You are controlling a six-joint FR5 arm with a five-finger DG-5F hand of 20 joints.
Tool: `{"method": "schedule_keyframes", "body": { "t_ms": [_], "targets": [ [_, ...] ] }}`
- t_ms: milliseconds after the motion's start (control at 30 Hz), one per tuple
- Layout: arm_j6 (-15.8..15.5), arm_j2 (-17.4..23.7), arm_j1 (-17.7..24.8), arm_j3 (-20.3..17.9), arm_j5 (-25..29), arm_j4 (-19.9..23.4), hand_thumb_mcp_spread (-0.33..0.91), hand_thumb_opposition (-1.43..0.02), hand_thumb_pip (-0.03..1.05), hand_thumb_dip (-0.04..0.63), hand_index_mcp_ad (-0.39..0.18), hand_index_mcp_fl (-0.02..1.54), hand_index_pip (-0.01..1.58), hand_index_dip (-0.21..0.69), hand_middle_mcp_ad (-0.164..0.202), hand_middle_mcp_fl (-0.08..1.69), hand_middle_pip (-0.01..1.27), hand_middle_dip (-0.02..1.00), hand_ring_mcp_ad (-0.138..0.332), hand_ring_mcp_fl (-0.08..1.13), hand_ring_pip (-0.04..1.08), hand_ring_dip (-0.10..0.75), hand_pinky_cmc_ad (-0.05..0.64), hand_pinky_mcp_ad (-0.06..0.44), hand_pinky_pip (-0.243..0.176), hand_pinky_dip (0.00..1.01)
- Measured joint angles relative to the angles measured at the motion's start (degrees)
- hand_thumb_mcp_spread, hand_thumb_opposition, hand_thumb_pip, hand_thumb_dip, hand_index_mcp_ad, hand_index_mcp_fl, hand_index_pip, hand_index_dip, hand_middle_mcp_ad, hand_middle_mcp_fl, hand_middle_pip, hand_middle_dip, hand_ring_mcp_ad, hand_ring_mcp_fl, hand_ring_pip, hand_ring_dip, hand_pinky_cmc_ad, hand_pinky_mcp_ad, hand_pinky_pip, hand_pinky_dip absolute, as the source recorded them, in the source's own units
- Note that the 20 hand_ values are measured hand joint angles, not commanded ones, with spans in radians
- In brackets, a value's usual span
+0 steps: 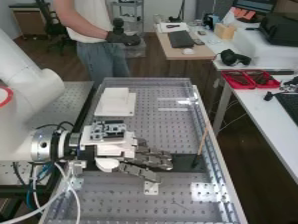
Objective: Grab the bearing and place it in the white container
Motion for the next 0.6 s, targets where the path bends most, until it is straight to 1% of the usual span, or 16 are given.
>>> {"method": "schedule_keyframes", "body": {
  "t_ms": [600],
  "targets": [
    [-0.01,-0.59,0.07,0.13,0.01,-0.72,0.43,-0.83,0.64,0.284,-0.117,0.01,1.43,0.215,0.082,0.01,0.13,0.19,0.133,0.00,0.10,0.075,0.328,0.281,-0.075,0.18]
  ]
}}
